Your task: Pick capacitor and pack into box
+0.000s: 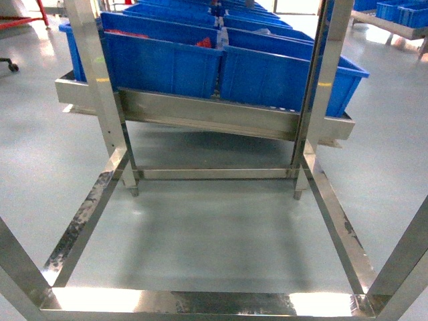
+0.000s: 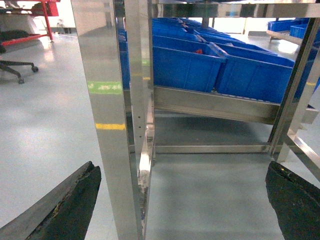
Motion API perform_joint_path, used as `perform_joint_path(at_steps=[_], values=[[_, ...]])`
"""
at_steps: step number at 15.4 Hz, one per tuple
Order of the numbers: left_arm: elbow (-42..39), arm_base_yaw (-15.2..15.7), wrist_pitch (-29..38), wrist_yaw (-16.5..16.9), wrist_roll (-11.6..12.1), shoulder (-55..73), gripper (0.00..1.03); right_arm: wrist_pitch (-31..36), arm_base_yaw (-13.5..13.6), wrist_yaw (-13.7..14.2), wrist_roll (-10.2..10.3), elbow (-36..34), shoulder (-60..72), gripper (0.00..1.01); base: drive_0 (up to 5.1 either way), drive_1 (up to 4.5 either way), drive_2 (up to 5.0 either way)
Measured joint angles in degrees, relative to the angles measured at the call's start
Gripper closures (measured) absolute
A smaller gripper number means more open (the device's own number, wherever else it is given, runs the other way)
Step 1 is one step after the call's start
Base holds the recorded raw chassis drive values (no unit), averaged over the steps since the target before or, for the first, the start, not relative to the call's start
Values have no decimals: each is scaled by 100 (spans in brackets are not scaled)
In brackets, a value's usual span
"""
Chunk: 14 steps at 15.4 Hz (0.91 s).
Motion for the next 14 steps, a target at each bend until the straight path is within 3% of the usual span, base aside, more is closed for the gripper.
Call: perform_joint_path(at_steps=[14], values=[[0,0,-7,4,0,0,5,2,0,-9,7,0,0,3,0,0,0]])
